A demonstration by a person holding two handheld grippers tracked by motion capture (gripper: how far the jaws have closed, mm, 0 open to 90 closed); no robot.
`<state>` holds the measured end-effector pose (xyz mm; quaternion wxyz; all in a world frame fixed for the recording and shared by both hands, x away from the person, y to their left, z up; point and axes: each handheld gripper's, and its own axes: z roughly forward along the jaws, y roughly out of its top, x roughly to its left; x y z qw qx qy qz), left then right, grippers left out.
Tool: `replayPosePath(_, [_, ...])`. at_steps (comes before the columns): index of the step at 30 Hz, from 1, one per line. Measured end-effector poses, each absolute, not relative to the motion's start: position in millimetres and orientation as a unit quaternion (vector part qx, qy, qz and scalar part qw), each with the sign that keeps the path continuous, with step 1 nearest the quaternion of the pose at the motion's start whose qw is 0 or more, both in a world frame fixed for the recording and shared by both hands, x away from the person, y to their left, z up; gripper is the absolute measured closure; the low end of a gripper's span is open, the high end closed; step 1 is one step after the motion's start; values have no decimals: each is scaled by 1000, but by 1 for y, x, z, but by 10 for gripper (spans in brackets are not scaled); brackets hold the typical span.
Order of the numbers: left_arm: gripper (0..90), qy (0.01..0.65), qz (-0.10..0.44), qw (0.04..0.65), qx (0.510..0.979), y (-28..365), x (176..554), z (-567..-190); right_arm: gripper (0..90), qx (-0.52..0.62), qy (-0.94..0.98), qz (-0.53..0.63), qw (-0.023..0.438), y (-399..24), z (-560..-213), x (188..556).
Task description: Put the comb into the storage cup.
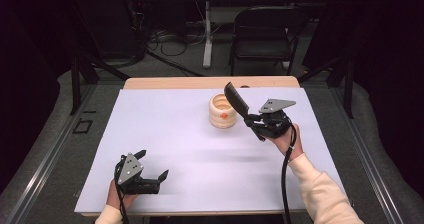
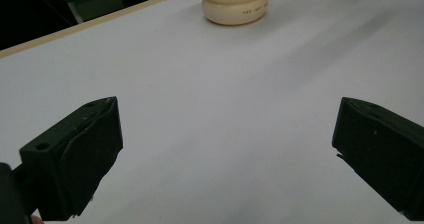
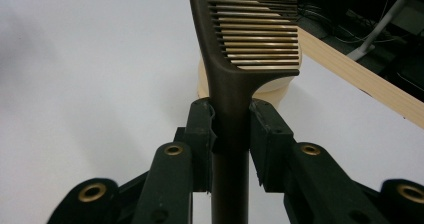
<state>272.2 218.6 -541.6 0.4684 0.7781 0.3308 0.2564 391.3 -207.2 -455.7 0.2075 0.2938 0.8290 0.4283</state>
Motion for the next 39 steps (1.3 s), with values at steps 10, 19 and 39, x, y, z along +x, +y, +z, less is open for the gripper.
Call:
replayPosePath(10, [0, 332, 255, 467, 779, 219, 272, -542, 723, 296, 825, 434, 209, -205, -455, 398])
replayPosePath(19, [0, 332, 257, 467, 778, 219, 273, -542, 723, 298, 821, 439, 212, -203, -451, 403])
replayPosePath(39, [0, 333, 257, 467, 778, 219, 273, -542, 724, 297, 816, 449, 212, -195, -439, 416])
